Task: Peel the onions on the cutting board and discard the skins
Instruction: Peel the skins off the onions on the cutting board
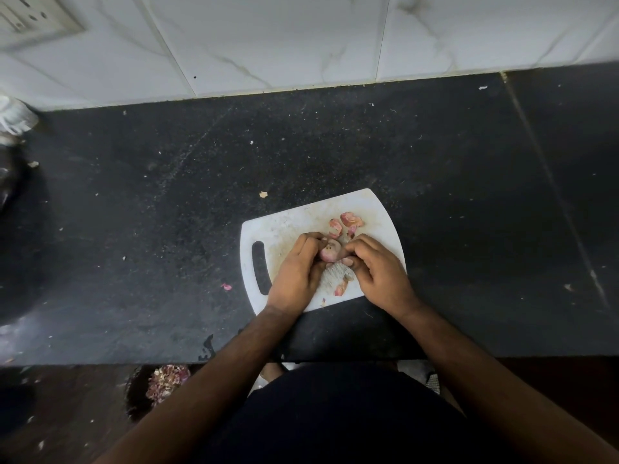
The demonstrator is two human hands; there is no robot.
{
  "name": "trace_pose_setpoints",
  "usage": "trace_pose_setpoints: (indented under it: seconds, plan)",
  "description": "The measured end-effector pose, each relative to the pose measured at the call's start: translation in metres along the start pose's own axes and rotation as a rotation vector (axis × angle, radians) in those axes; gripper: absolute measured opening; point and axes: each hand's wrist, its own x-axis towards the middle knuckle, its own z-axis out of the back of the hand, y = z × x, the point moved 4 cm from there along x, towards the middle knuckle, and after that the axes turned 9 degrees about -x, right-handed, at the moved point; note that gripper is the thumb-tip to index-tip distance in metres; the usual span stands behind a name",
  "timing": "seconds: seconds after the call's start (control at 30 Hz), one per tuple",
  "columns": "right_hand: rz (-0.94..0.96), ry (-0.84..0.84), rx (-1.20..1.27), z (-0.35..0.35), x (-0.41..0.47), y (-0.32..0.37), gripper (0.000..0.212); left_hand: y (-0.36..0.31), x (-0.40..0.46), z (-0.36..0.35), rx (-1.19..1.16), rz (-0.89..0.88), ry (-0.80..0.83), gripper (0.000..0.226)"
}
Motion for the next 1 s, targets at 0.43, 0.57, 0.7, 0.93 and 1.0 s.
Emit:
trace_pose_setpoints:
  seconds: [0.43,0.57,0.7,0.93,1.0]
  plan:
    - [-0.163,-0.036,0.056,0.0,0.008,0.001,0.022,-0.001,-0.001,0.001,-0.07,-0.043,-0.006,0.028]
    - [-0.169,-0.065,0.111,0.002,0.01,-0.001,0.008,-0.005,-0.003,-0.001,-0.086,-0.069,0.065,0.04]
    - [-0.104,-0.076,0.096,0.003,0.005,-0.001,0.011,-0.006,-0.005,-0.001,-0.103,0.011,0.151,0.07]
    - [0.056,-0.069,-0.003,0.004,-0.001,0.003,0.019,-0.011,-0.004,-0.003,-0.034,-0.061,0.181,0.06]
    - [0.059,-0.081,-0.018,0.007,-0.001,0.003,0.019,-0.01,-0.002,-0.005,0.05,-0.15,0.186,0.057]
